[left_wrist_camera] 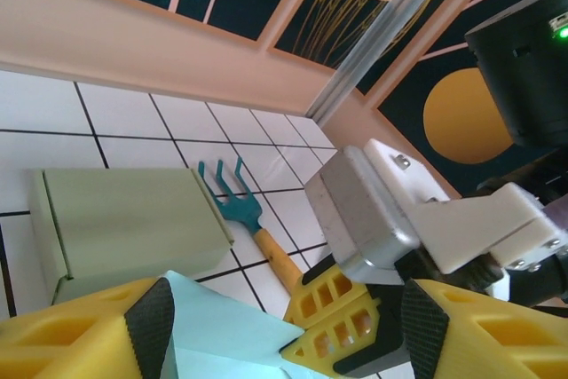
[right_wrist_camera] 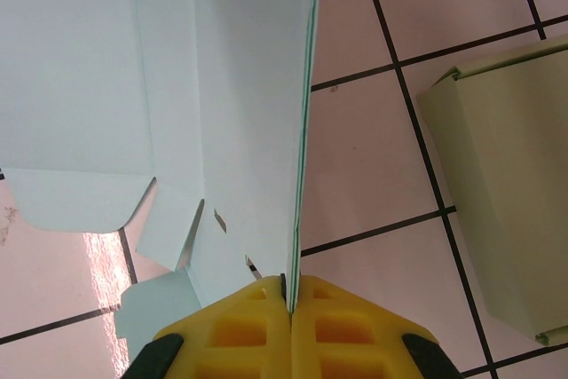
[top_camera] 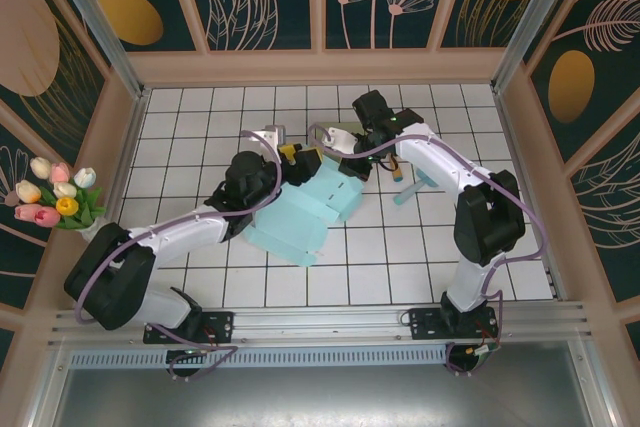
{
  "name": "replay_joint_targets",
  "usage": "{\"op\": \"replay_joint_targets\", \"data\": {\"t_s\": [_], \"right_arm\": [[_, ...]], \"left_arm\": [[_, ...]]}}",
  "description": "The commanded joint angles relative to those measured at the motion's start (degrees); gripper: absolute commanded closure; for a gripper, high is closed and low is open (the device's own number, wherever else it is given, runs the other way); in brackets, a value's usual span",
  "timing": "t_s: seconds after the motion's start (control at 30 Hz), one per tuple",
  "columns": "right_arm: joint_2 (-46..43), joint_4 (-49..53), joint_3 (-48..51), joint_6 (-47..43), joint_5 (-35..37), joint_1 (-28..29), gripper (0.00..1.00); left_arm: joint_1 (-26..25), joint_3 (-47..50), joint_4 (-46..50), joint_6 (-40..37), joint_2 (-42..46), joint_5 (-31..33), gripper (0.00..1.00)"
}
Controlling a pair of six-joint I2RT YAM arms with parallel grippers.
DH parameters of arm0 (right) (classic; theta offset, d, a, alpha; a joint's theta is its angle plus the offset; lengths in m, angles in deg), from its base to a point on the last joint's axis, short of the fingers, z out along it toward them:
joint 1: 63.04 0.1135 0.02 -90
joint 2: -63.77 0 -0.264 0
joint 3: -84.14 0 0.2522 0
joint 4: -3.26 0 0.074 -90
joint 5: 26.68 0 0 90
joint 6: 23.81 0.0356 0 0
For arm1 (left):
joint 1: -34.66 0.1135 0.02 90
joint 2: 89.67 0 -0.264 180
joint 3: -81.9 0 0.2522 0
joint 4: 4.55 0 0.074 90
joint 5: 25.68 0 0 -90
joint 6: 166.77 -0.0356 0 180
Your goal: Fold the paper box
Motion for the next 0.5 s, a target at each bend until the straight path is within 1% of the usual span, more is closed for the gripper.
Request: {"op": "replay_joint_targets", "data": {"t_s": [0.0,0.13,0.23,0.3,0.47], "right_arm": [[0.28,0.91,0.81,-1.83,-2.87,0.06,1.00],[0.52,0.73,0.80,-1.78,-2.46,0.06,1.00],[0.80,0.82,0.81,-1.55,-1.76,0.30,1.00],[0.97,0.86,0.76,-1.53,-1.21,0.58,1.00],[0.87,0.91,0.65,-1.57,-1.12,0.94,1.00]], "left_arm": [[0.23,2.90,-1.60,-1.16,0.45,0.32,0.29],[2.27,6.74,3.31,-3.69,5.82,5.23,0.27],[4.99,11.50,4.30,-5.11,10.64,6.19,0.22],[6.59,14.09,4.30,-5.06,12.61,5.75,0.20],[7.10,16.04,3.73,-4.38,12.08,6.52,0.19]]}}
